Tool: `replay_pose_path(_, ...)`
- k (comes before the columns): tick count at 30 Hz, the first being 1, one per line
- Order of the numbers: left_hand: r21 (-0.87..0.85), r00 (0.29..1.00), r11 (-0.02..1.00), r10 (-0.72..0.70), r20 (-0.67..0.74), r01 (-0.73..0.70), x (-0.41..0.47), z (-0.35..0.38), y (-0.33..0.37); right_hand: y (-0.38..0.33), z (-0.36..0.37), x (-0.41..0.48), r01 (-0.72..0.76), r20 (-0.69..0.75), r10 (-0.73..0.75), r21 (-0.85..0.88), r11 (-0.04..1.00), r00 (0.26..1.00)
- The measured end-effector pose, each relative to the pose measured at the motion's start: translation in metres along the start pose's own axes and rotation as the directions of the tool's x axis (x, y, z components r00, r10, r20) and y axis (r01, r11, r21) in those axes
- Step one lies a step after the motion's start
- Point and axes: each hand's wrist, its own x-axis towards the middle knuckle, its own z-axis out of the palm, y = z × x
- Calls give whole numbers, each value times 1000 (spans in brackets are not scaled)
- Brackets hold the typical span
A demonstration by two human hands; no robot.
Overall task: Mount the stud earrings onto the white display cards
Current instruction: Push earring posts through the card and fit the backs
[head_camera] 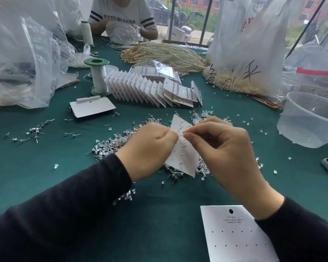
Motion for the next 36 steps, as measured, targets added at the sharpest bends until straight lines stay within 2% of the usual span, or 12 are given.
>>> replay_pose_path(12, 83, 999, 995, 50, -20, -48, -3, 3, 4, -3, 7, -6, -16, -14, 17, 85, 996, 1000)
replay_pose_path(16, 7, 997, 1000, 26, -75, -26, -4, 7, 8, -3, 7, -6, -22, -50, 28, 124, 992, 998)
replay_pose_path(20, -62, 995, 998, 1, -99, -7, -4, 6, 11, 0, 4, -3, -73, -107, 98, 219, 973, 989)
replay_pose_path(25, -18, 995, 1000, 19, -102, -21, -5, 6, 12, 1, 6, -4, -77, -62, 92, 215, 974, 994)
replay_pose_path(31, -21, 992, 999, 31, -118, -33, -5, 5, 13, 1, 5, -3, -132, -80, 164, 314, 940, 983)
replay_pose_path(36, -8, 991, 999, 44, -129, -45, -6, 6, 11, -1, 6, -4, -141, -54, 164, 294, 945, 985)
